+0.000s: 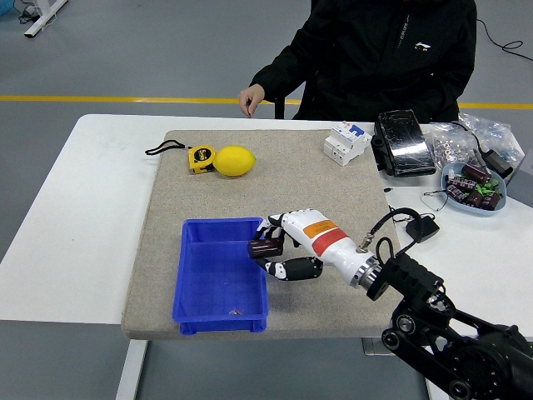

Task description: Pick up the battery,place it into the box

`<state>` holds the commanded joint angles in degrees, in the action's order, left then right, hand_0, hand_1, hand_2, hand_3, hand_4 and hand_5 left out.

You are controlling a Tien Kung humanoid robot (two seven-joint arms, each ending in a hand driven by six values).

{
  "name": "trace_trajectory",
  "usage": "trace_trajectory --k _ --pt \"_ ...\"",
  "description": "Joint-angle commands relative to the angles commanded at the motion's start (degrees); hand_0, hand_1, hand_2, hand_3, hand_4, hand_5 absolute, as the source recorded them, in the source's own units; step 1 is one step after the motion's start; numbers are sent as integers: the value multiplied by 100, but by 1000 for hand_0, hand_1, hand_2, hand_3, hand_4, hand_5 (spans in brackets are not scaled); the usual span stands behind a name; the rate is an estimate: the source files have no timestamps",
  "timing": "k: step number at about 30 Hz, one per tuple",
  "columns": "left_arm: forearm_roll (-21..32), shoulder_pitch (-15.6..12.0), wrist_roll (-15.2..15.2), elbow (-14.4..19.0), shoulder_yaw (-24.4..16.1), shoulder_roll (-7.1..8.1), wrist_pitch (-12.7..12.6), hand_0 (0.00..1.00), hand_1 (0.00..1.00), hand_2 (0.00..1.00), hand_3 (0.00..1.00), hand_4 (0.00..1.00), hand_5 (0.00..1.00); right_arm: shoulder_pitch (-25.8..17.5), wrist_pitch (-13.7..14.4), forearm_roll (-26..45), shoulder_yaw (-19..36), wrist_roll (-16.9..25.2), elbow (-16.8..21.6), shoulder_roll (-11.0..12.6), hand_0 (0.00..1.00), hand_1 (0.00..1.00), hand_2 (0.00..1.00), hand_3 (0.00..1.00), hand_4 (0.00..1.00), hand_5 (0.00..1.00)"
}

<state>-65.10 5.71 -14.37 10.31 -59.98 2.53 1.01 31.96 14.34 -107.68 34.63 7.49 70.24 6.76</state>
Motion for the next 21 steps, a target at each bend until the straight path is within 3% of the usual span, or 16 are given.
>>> trace_trajectory --k 8,9,14,15,20,21 --pt "48 5 22 0 57 35 -40 869 856 870 665 745 698 439 -429 -218 -454 -428 -32 -430 268 427 494 519 603 194" --pt "61 7 26 0 73 38 -46 869 851 868 664 745 697 494 -513 -251 -528 -500 -40 -488 308 460 560 832 709 250" --pt "111 14 38 0 134 50 -65 869 851 868 664 745 697 639 -786 -203 -781 -744 -62 -638 308 460 560 832 709 250" --pt "113 15 38 0 137 51 -69 868 848 863 662 743 694 655 -826 -195 -811 -760 -64 -653 380 566 742 998 933 378" --pt "112 15 41 0 145 54 -82 868 848 863 662 743 694 714 -896 -197 -868 -722 -66 -676 380 566 742 998 933 378" --pt "105 15 41 0 144 55 -83 868 845 859 662 742 694 724 -886 -197 -849 -711 -68 -676 422 591 810 998 968 390"
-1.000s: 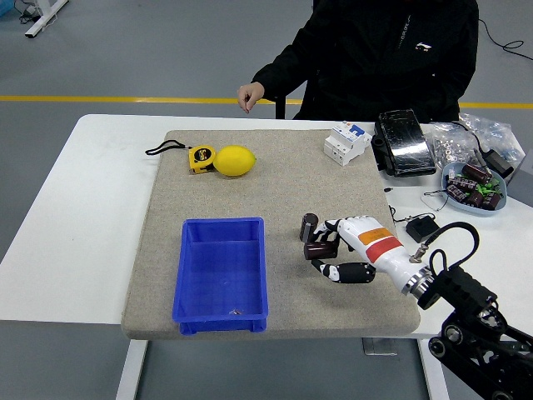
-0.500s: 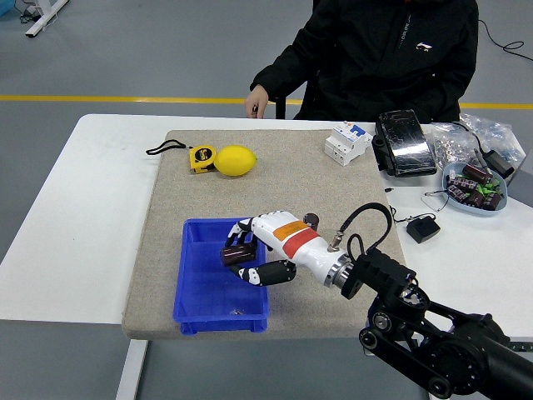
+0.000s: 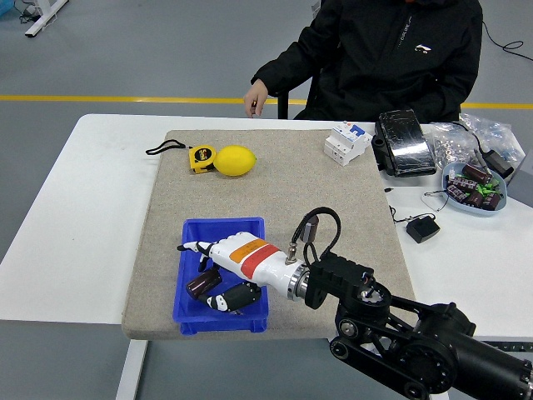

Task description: Pick up the battery,place it into the box

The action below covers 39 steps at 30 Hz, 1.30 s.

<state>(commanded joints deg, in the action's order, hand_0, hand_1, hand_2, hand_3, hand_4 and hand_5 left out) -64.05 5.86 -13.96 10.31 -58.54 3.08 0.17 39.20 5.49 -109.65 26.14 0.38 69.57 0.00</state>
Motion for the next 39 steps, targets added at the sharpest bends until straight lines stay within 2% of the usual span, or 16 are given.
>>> trace_trajectory --k 7,11,12,13,17,18,23,24,27,29,30,33,35,36,39 --pt "-29 5 -6 0 -11 6 18 866 844 859 662 737 689 64 4 68 181 29 10 56 426 589 823 998 987 414" --pt "-5 11 -1 0 14 3 12 866 844 859 662 737 689 112 182 -28 416 120 -5 155 426 589 823 998 987 414" --pt "0 13 1 0 19 3 11 866 842 856 662 734 684 136 236 -58 501 156 -49 190 426 577 782 998 955 408" --pt "4 16 3 0 22 3 10 866 842 856 662 734 684 160 273 -76 571 181 -96 223 426 577 782 998 955 408" --pt "23 32 9 0 30 2 19 866 842 856 662 734 684 306 481 -228 846 340 -394 396 426 577 782 998 955 408" --pt "5 43 8 0 14 3 30 867 841 855 662 731 678 366 489 -299 913 353 -507 469 442 574 749 948 936 398" --pt "-25 65 8 0 -27 -6 42 867 841 855 662 731 678 565 492 -490 1037 386 -1016 719 442 574 749 948 936 398" --pt "-22 69 7 0 -22 -8 43 867 840 854 661 731 678 591 491 -515 1028 398 -1118 754 451 575 748 856 926 383" --pt "1 79 7 0 3 -13 41 867 840 854 661 731 678 644 478 -625 962 435 -1420 854 451 575 748 856 926 383" --pt "13 82 9 0 14 -16 38 867 840 854 661 731 678 654 452 -723 927 451 -1588 893 451 575 748 856 926 383" --pt "23 84 10 0 24 -17 37 866 840 855 661 732 680 648 427 -761 912 445 -1704 910 461 586 748 805 912 359" --pt "28 88 11 0 32 -22 35 866 840 855 661 732 680 624 421 -765 885 457 -1866 920 461 586 748 805 912 359" --pt "28 88 10 0 40 -25 34 866 840 855 661 732 680 611 447 -746 850 479 -1971 907 461 586 748 805 912 359" --pt "31 88 10 0 46 -26 32 866 839 855 663 730 676 608 455 -735 830 483 -2016 898 476 581 737 748 892 349" --pt "26 89 9 0 58 -25 34 866 839 855 663 730 676 606 494 -665 749 507 -2166 848 476 581 737 748 892 349"
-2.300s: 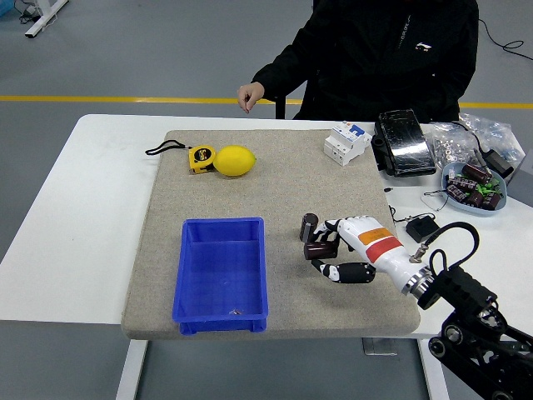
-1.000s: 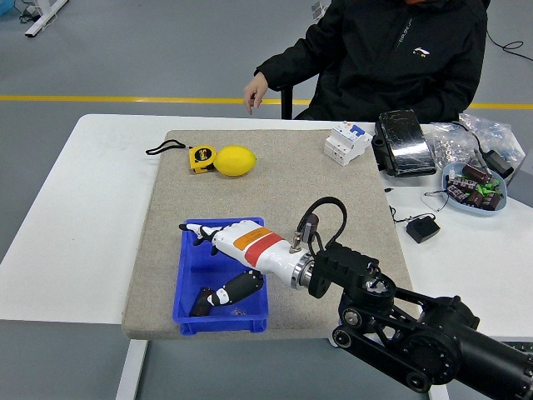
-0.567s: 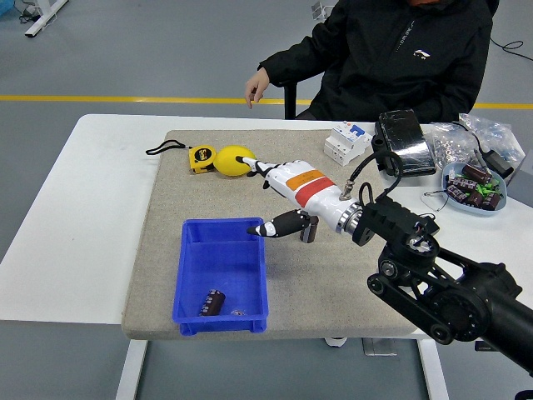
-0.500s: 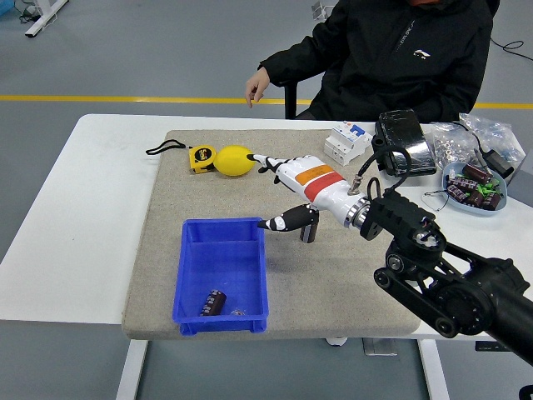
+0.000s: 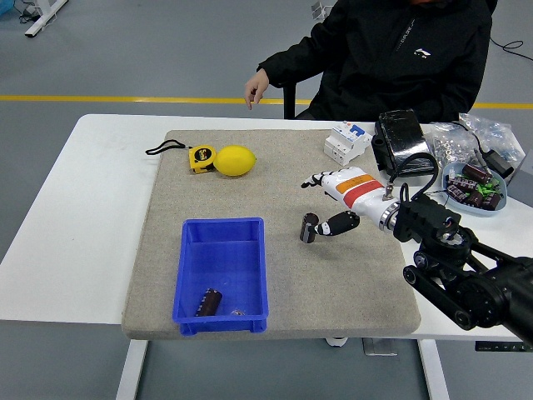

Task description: Pick up the battery,place it into the box

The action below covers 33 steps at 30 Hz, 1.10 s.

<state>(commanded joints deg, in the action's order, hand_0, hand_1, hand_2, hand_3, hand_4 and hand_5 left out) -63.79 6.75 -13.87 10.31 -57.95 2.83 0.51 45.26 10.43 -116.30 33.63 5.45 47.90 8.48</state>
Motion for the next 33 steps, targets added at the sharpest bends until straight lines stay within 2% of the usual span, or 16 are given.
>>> trace_trajectory --k 2,3,8,9,14,15,19,21,32,33 --pt "-7 2 -2 0 5 -1 3 866 839 855 663 730 676 -5 32 47 -38 22 -100 -47 476 581 737 748 892 349" --pt "-8 4 -3 0 9 -1 4 867 840 854 663 733 679 -8 50 64 -51 29 -140 -67 471 571 713 705 875 350" --pt "20 11 -2 0 53 2 7 867 840 854 663 733 679 -45 226 92 -125 83 -268 -140 471 571 713 705 875 350" --pt "25 12 -2 0 57 3 7 867 840 854 662 733 679 -55 269 89 -142 87 -265 -144 479 552 681 600 835 342" --pt "46 17 -7 0 91 8 14 867 840 854 662 733 679 -81 446 121 -211 107 -258 -179 479 552 681 600 835 342" --pt "49 19 -8 0 97 9 15 866 839 855 663 734 677 -82 463 135 -224 113 -267 -188 465 529 623 572 797 326" --pt "67 24 -13 0 128 8 20 866 839 855 663 734 677 -86 510 180 -272 135 -320 -208 465 529 623 572 797 326" --pt "78 26 -14 0 142 7 21 866 839 854 662 736 680 -89 514 197 -285 139 -357 -213 434 511 609 560 783 320" --pt "121 42 -9 0 192 7 23 866 840 856 662 734 678 -111 465 245 -279 113 -427 -216 430 505 603 558 775 310" --pt "127 42 -9 0 200 7 25 866 839 855 662 732 677 -113 464 261 -285 119 -435 -219 405 503 600 568 764 298"
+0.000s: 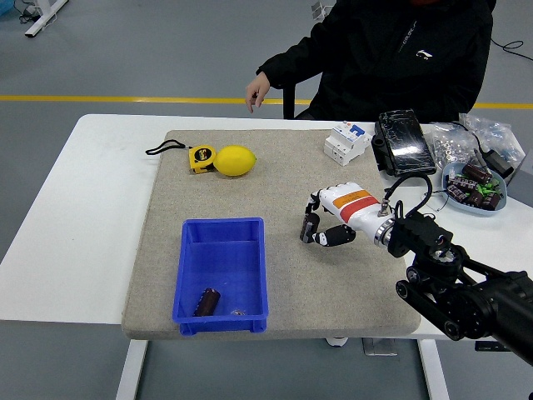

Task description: Pick up the battery,place it into the box

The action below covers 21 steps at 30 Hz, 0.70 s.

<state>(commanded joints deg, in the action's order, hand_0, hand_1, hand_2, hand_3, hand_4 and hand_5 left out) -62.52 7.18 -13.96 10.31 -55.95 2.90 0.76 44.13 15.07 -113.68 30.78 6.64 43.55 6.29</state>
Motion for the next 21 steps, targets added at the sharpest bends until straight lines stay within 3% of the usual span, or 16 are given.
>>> trace_trajectory --k 5,6,11,12,21 --pt "23 1 -2 0 37 3 10 866 839 855 662 732 677 -18 29 61 -22 46 3 -8 405 503 600 568 764 298" --pt "22 1 -3 0 38 4 12 865 839 855 661 732 677 -22 38 72 -21 55 6 -9 302 455 583 568 731 273" --pt "31 4 -7 0 55 5 18 865 839 855 661 732 677 -45 119 158 -39 120 4 -11 302 455 583 568 731 273" --pt "33 5 -6 0 57 5 18 865 839 855 661 732 677 -48 130 171 -44 126 2 -12 243 420 526 548 681 238" --pt "39 12 -9 0 65 5 24 865 839 855 662 730 677 -73 174 253 -90 151 -13 -35 242 410 517 540 670 239"
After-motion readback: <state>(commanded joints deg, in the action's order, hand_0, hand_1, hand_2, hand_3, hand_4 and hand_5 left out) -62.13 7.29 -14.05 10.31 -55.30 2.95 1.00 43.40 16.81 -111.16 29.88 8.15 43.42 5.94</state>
